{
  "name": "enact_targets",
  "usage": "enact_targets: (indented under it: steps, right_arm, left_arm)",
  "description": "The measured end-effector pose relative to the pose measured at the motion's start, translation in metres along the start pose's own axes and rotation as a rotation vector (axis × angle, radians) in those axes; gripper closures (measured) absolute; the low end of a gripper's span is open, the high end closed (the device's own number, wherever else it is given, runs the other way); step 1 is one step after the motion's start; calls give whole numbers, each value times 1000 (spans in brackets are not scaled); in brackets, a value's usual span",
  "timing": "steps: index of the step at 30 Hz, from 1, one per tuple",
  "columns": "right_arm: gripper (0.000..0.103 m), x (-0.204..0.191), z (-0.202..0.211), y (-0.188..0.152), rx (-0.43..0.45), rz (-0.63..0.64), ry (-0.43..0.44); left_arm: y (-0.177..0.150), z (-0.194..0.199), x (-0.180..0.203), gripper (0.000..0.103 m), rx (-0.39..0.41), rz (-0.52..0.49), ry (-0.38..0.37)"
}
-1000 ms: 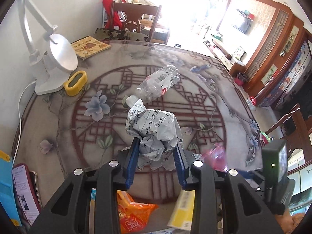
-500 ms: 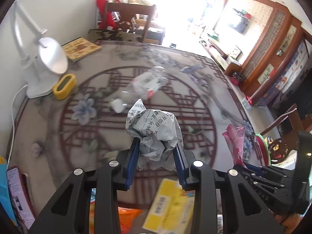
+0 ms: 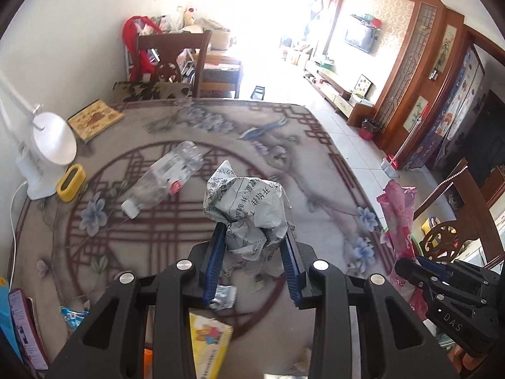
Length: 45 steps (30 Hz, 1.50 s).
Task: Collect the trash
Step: 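Carry the pink wrapper and newspaper wad over to the red bin, then open the right tool to drop the pink wrapper in while the left tool holds the wad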
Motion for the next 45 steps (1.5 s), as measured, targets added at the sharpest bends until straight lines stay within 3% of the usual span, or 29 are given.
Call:
enact_targets:
  steps: [10,22,28,32,40,43,44,45]
  right_arm:
    - [85,62,15,8,44,-33,26]
    - [85,141,17,1,44,-124,8]
    - [85,194,7,-10,29,-215,-51]
    - [85,239,-12,-26,-31,-294,-110]
    - [85,287,-42,-42,-90,-339,-164]
    - [81,297,-47,-44,-91,-331,-185]
    - [73,300,-48,-43,-92,-331,-191]
    - [59,304,-49,-43,-91,-334,-203]
  left_arm:
    - [12,-10,66,71,21,-39,1]
    - [7,-39,124,71,-25,-97,-4]
    - [2,-50,153,71,-49,-134,-21]
    - [-2,-58,172,71,-71,-153,-38]
    - [-13,-75,219,71,-111,-203,-79]
    - [-16,-78,235,71,-119,-221,-96]
    - [-16,-79,240,71,-120,-229,-101]
    - [-16,-82,245,71,-122,-237,-106]
Point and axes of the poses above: each gripper's, at about its wrist camera, not at the fingertips, and z roughly against the way its jaws point, x to its right, y to its top, the point moved 2 cm from there along -z, roughly the way its jaws point, and after that the axes turned 7 degrees about -y, right-handed, at the moved point
